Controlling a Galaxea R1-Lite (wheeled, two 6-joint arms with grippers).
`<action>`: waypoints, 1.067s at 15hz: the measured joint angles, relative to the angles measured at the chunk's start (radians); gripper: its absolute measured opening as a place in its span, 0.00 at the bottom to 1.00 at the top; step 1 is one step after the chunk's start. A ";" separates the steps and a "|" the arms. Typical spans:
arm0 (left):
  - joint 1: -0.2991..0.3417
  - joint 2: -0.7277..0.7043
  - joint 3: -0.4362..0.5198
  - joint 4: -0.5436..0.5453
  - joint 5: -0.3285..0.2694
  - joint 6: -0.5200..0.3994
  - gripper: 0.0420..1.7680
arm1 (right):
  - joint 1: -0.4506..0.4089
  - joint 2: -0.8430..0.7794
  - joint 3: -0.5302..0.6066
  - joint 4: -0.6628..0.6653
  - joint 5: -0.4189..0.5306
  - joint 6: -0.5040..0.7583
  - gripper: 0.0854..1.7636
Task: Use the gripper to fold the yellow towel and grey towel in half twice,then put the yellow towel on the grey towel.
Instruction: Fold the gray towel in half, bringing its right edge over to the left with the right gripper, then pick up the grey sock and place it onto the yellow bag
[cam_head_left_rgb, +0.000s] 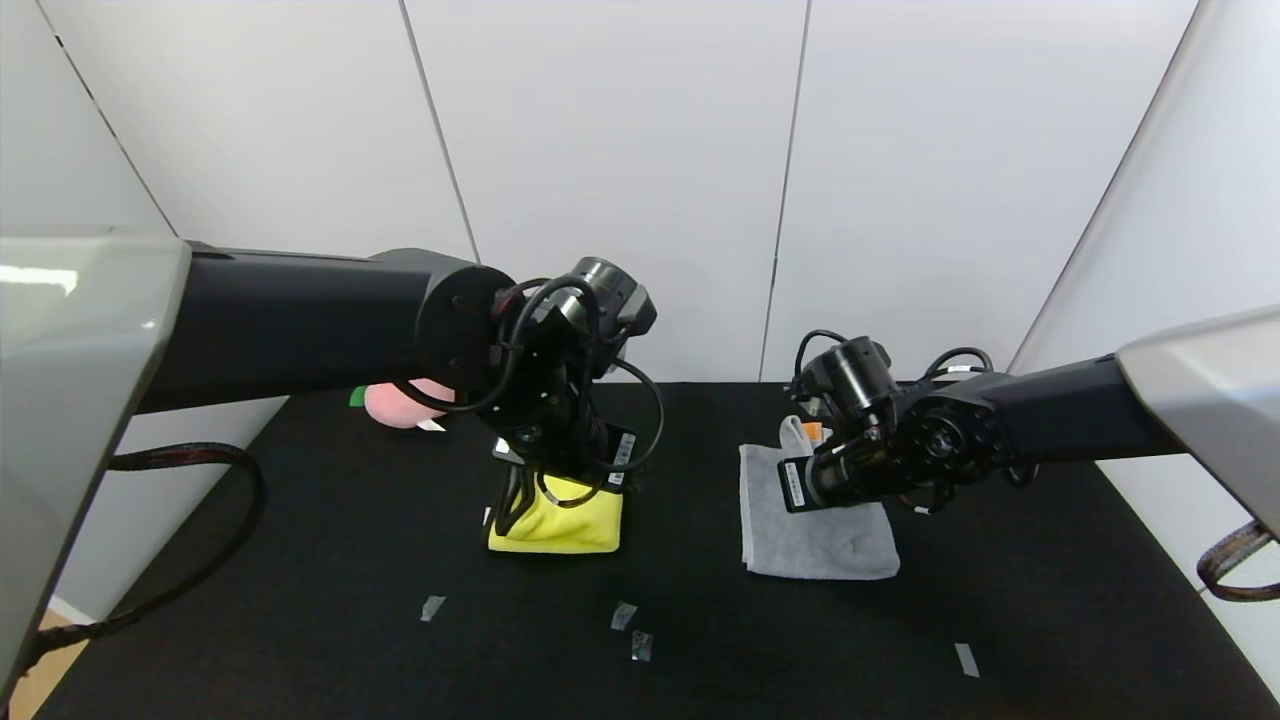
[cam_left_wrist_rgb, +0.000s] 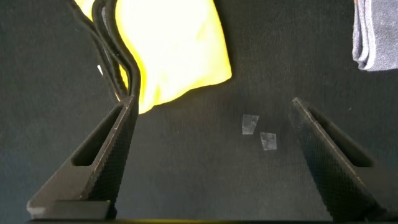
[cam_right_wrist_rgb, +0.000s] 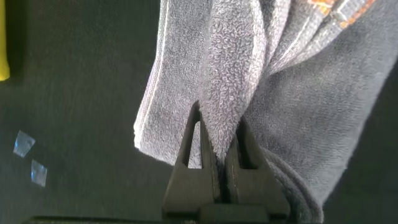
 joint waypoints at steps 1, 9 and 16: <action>0.000 0.000 0.002 0.000 0.000 -0.001 0.97 | 0.000 0.006 0.001 -0.003 0.000 0.007 0.05; -0.001 -0.003 0.017 -0.002 0.000 -0.001 0.97 | 0.013 -0.012 0.002 -0.018 0.066 0.080 0.57; -0.004 -0.003 0.014 -0.002 0.000 -0.001 0.97 | 0.006 -0.129 0.020 -0.007 0.168 0.137 0.80</action>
